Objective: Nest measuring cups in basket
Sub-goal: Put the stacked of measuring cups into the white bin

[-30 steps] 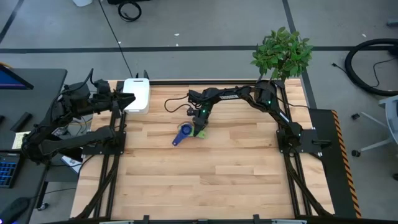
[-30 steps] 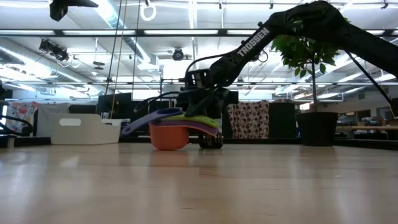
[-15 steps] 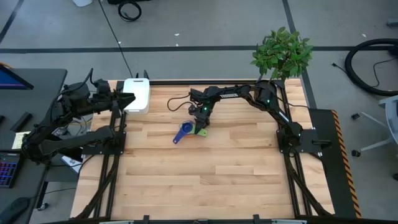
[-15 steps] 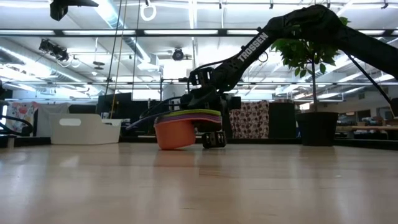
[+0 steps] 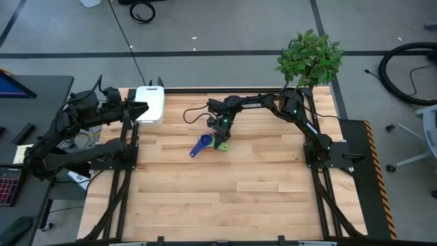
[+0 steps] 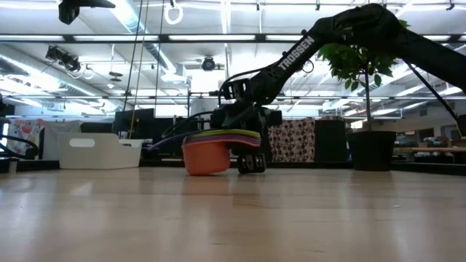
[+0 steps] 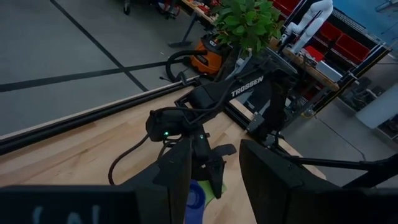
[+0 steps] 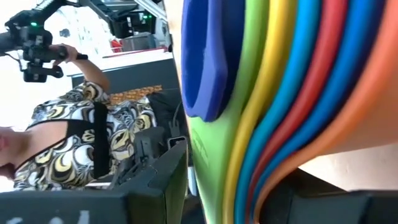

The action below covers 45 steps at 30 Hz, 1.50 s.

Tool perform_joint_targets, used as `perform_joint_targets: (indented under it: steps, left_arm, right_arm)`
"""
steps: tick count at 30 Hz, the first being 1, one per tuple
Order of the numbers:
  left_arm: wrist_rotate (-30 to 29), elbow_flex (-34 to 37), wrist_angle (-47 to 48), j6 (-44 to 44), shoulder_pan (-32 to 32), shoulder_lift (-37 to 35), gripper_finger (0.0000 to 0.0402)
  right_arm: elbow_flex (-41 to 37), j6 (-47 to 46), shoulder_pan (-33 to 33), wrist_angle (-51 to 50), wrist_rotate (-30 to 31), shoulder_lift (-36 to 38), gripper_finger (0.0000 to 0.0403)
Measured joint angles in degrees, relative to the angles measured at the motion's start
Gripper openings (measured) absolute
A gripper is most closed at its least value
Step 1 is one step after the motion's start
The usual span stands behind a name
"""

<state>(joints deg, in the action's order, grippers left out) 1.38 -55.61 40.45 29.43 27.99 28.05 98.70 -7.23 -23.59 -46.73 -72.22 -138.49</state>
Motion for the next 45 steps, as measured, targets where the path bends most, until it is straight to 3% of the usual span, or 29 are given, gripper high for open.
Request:
perform_joint_targets:
  steps: [5,12,18,35,39,45]
  left_arm:
    - [-0.01,0.00,0.00,0.00,0.00,0.00,0.0142]
    - [0.00,0.00,0.00,0.00,0.00,0.00,0.0142]
    - [0.01,0.00,0.00,0.00,0.02,0.00,0.0142]
    - [0.01,-0.04,2.33,1.46,0.00,-0.02,0.0142]
    - [0.01,-0.04,2.29,1.48,0.02,-0.02,0.0142]
    - [0.00,-0.04,2.29,1.44,0.00,-0.02,0.0142]
  right_arm:
    - [0.00,0.09,0.40,0.30,-0.19,-0.01,0.0168]
    - [0.04,1.79,0.98,0.39,3.27,0.14,0.0223]
    - [0.07,4.03,0.86,-0.14,2.10,0.08,0.0253]
    - [0.15,3.40,0.62,-2.04,3.44,0.12,0.0255]
    - [0.13,7.92,0.87,-5.49,3.42,0.14,0.0255]
    - [0.02,11.31,0.79,-11.85,9.16,1.70,0.0255]
